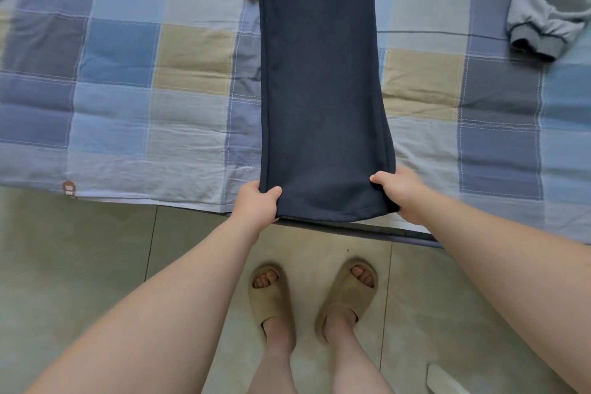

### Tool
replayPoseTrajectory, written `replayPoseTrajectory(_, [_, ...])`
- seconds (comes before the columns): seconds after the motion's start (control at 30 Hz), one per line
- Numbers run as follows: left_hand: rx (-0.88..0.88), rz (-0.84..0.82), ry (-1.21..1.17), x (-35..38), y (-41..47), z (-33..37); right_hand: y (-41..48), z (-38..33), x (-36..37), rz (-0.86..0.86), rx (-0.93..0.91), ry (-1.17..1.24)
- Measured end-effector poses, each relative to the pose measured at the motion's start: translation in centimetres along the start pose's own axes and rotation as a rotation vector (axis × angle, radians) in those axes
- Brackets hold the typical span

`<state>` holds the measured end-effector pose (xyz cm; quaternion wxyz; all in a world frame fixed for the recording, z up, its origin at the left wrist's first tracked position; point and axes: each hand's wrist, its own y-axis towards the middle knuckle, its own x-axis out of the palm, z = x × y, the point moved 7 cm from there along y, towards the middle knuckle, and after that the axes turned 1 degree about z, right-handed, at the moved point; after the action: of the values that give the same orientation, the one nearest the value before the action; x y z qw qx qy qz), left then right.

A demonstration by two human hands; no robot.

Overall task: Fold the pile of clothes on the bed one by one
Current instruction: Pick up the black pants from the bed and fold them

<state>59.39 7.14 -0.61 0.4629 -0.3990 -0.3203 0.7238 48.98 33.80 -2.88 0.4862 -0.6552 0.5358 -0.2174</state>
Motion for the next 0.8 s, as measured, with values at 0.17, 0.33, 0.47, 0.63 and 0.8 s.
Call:
replayPoseTrajectory(0.17, [0.039, 0.033, 0.139, 0.0, 1.2, -1.4, 0.8, 1.4, 2.4, -0.015, -0.044, 0.0])
replayPoseTrajectory(0.33, [-0.02, 0.021, 0.084, -0.9, -1.0, -3.4, -2.5, 3.4, 2.3, -0.059, 0.054, 0.038])
replayPoseTrajectory(0.47, [-0.074, -0.051, 0.008, -2.5, -6.5, -3.6, -9.1, 4.0, 1.4, -0.057, 0.11, 0.176])
replayPoseTrajectory(0.63, [-0.155, -0.093, -0.07, -6.4, -14.9, -3.3, -19.6, 3.0, 1.1, -0.001, 0.134, 0.322])
replayPoseTrajectory(0.8, [-0.214, -0.168, -0.096, -10.8, -25.0, -2.3, -31.1, 2.8, 0.4, 0.038, 0.142, 0.405])
